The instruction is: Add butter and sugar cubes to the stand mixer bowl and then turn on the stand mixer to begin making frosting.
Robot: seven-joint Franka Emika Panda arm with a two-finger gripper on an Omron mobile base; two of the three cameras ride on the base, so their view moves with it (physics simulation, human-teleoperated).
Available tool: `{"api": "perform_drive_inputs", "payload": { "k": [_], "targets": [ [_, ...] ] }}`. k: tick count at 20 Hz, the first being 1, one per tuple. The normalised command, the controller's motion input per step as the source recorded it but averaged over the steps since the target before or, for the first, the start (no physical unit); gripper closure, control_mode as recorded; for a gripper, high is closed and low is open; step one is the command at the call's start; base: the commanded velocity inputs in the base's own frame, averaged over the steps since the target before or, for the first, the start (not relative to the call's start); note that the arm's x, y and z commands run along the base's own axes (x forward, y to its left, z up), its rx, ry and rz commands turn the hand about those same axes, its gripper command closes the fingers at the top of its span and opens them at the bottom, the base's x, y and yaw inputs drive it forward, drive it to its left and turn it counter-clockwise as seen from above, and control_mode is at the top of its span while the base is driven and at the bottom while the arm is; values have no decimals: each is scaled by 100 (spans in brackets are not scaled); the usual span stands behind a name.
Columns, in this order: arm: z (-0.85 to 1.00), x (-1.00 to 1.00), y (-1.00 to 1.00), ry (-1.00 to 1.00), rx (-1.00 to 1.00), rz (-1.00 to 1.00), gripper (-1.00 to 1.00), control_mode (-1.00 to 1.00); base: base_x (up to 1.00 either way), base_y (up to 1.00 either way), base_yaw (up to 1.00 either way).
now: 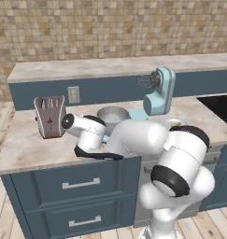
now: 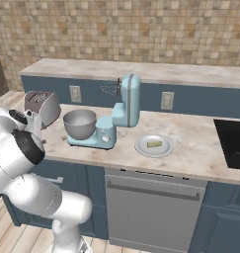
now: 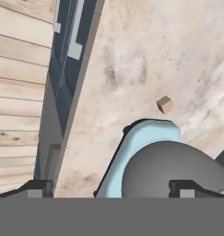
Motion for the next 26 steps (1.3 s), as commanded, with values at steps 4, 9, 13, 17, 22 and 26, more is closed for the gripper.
{"api": "perform_drive_inputs", "payload": {
  "k": [4, 9, 13, 17, 22, 26],
  "targets": [
    [-19, 30, -3, 5, -3, -1, -100, -100, 0, 0, 0],
    [-16, 26, 0, 7, -2, -2, -100, -100, 0, 0, 0],
    [-14, 24, 0, 8, -2, -3, -100, -100, 0, 0, 0],
    [-18, 23, 0, 7, -3, -3, -100, -100, 0, 0, 0],
    [-19, 20, 0, 4, -3, -2, -100, -100, 0, 0, 0],
    [-24, 11, 0, 5, -5, -3, -100, -100, 0, 0, 0]
  ]
}}
